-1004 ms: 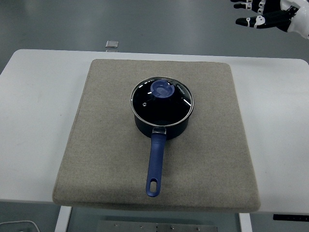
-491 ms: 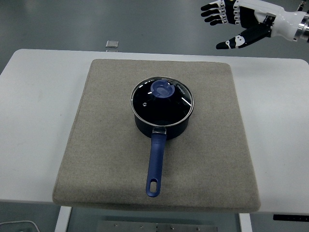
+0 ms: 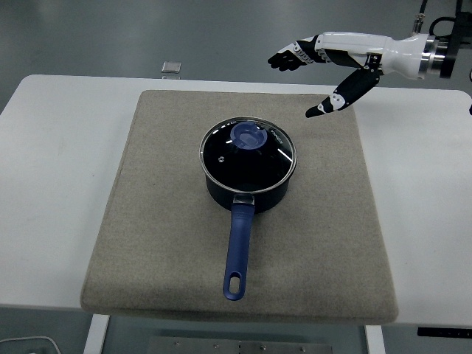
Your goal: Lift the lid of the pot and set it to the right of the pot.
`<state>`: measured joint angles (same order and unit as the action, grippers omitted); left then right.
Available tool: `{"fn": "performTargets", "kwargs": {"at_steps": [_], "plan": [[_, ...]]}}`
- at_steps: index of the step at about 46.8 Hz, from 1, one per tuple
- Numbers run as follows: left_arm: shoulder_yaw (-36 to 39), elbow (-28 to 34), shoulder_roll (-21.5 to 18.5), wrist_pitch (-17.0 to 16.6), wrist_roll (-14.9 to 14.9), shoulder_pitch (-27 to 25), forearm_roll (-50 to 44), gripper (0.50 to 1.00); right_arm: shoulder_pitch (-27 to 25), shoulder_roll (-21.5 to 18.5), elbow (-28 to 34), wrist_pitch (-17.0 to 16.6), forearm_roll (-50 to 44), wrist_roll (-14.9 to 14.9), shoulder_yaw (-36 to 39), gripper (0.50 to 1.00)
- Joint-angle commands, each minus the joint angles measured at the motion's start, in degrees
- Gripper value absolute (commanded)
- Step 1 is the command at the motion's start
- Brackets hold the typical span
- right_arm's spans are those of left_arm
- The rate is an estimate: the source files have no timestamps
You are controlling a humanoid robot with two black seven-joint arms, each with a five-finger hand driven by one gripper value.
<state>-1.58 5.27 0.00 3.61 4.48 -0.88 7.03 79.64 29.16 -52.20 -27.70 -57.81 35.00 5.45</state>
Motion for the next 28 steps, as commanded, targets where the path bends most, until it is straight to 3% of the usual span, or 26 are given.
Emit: {"fn": "performTargets", "kwargs": {"at_steps": [1, 28], "plan": [[0.00, 0.00, 0.00, 0.00, 0.00, 0.00, 0.00, 1.000, -0.01, 0.02, -0.53, 0.54, -1.25, 0.00, 0.00, 0.909], [0.00, 0.00, 0.00, 0.00, 0.00, 0.00, 0.00, 1.000, 1.57, -1.03, -5.54, 5.72, -10.12, 0.00, -0.09, 0.909]]}}
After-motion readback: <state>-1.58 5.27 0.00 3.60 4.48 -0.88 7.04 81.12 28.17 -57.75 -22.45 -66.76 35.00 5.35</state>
